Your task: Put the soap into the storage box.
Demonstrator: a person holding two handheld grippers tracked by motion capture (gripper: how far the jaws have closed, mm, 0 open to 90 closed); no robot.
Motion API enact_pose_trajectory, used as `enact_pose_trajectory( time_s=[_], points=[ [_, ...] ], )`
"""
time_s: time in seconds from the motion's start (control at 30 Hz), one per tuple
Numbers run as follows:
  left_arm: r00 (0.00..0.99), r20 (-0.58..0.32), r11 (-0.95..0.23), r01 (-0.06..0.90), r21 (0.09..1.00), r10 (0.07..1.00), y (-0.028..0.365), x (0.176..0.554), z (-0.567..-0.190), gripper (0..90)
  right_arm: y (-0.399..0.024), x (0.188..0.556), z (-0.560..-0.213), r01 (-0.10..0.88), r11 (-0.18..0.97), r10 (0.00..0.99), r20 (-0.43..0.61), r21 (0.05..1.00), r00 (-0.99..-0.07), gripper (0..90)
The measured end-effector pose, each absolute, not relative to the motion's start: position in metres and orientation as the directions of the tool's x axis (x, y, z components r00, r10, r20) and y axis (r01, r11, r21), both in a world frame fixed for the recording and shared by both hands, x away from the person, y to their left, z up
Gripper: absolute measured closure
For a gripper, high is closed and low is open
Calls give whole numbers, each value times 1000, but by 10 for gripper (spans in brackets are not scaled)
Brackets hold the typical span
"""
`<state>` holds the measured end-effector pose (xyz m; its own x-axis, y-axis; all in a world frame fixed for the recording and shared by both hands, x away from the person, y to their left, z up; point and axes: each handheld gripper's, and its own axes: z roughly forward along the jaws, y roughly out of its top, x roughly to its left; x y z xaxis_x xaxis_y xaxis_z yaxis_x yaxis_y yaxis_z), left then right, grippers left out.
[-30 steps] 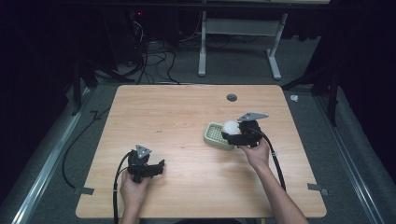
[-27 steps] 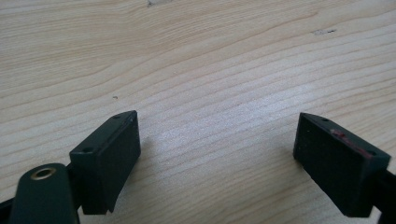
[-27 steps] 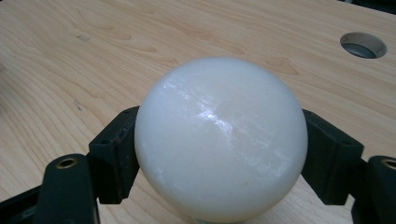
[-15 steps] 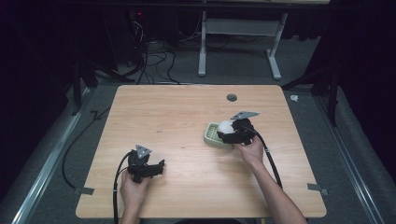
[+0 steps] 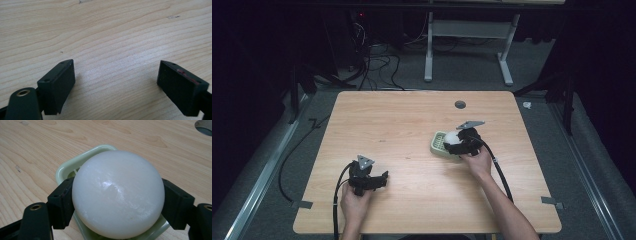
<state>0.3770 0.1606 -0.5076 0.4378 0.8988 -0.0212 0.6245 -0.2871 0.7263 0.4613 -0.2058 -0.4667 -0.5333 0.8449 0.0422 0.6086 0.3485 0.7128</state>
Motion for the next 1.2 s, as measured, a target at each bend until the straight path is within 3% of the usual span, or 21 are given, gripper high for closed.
enact_pose_trajectory(
  time_s=[0.83,1.2],
  points=[
    [437,-21,-287,625,727,899,161,377,-508,153,-206,468,-479,628,365,848,33,687,-529,245],
    [438,-21,-287,625,726,899,161,377,-508,153,-210,467,-472,609,332,848,55,720,-528,235]
  ],
)
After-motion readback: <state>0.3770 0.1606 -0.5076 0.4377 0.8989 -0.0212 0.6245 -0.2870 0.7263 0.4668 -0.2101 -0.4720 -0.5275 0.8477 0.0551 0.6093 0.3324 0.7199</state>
